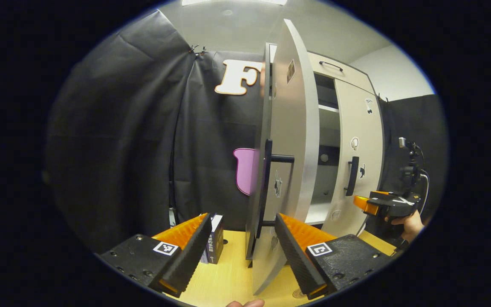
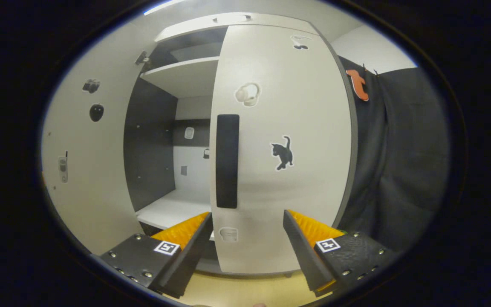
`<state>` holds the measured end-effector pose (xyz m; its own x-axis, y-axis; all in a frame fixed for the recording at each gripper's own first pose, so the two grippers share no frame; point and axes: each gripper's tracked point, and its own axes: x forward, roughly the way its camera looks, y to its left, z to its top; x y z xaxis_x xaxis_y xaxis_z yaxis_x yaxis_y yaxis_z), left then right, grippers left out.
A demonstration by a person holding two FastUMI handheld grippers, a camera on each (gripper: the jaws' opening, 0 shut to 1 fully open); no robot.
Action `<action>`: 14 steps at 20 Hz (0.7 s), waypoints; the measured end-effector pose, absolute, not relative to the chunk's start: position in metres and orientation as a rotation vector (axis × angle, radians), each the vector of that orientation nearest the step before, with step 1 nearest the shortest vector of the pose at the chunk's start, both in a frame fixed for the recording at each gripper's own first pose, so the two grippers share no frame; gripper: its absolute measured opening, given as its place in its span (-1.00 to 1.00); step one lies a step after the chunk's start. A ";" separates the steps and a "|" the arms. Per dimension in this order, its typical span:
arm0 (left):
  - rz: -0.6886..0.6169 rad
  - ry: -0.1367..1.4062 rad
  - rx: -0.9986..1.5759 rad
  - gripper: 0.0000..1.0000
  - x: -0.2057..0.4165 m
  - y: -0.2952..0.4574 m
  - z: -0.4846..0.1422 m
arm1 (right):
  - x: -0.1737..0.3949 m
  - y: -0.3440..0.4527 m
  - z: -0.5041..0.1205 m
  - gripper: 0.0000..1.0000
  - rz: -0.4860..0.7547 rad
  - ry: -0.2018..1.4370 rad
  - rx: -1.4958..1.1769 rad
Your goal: Grasp the bottle in the cabinet with the left hand and place it on the coaster, then close the right door with the right hand and the left door with the left hand.
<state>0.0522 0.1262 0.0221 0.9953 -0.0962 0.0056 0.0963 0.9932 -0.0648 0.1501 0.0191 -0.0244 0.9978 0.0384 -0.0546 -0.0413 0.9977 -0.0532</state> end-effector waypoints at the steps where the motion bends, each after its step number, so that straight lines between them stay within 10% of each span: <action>1: -0.110 0.003 -0.078 0.79 0.053 0.122 0.022 | 0.145 0.015 -0.024 1.00 0.041 0.054 -0.051; 14: -0.231 -0.009 -0.041 0.87 0.062 0.044 0.025 | 0.098 -0.024 -0.026 1.00 0.032 0.074 -0.014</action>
<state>0.0618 0.0438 0.0251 0.9735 -0.2284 0.0141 0.2288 0.9727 -0.0394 0.0977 -0.0244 -0.0259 0.9968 0.0317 -0.0737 -0.0328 0.9994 -0.0128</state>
